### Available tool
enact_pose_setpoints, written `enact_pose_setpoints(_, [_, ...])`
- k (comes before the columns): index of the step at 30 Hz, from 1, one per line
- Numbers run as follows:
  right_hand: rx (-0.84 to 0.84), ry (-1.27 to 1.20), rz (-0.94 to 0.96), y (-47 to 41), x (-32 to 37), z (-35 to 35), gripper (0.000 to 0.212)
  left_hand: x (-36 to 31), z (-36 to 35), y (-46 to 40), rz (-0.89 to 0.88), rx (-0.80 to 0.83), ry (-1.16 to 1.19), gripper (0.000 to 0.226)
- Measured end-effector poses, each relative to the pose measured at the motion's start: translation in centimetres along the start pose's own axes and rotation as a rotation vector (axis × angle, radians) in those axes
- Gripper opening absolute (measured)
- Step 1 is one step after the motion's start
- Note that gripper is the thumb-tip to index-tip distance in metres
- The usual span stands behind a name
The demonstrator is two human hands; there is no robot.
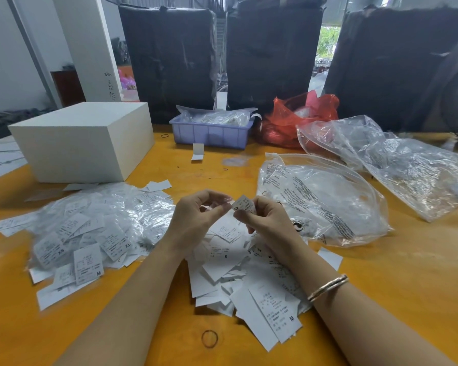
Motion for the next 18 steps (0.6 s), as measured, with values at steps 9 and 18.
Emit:
enact_pose_setpoints(9, [0.052,-0.018,-0.053,0.2,-0.1,-0.4,0.01,0.0,-0.4,0.1,-0.059,0.063,-0.091,0.022])
enact_pose_setpoints(18, [-0.018,0.054,-0.015,0.2,0.5,0.4,0.015,0.4,-0.2,-0.2,-0.003,0.063,-0.03,0.014])
Point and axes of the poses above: each hand's wrist, its own y-axis away from the middle knuckle, its own z-axis out of the back of the hand, x = y × z, the point moved 6 cm from there along -y, towards the middle knuckle, and after that the axes turned 5 degrees about -y, right-handed, at the moved point
